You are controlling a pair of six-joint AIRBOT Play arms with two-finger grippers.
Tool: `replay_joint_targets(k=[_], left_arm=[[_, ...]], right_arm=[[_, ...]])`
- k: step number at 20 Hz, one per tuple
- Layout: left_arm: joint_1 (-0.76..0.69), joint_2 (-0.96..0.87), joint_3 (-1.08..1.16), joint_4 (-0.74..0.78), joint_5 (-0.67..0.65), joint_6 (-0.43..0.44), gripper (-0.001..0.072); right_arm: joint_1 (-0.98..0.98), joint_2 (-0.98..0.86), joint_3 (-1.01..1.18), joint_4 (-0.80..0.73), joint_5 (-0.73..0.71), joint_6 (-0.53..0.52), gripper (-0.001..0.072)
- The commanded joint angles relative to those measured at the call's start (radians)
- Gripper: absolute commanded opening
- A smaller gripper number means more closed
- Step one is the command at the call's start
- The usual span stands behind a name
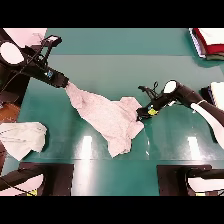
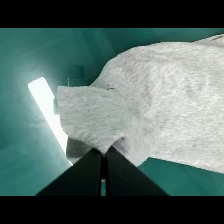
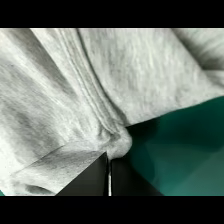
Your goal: Fold the shirts.
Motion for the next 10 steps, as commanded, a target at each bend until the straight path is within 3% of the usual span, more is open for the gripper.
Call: replay_joint_targets(k=[1,4,10], left_arm=[[0.001,0.003,0.056,0.001,0.032,-0.003,0.0021],[0.001,0.026,0.270,-0.012,0.121,-0.054,0.0021],[0.001,0.156,0.701,-0.158,0.460,-0.060,0.0021]], right_arm=[[-0.048,0.102,0.011,0.014,-0.081,-0.018,0.0013],[-0.156,0.273,0.153,0.014,-0.139,0.008,0.0013],[-0.322,0.550,0.620,0.013,-0.459,0.015,0.0012]])
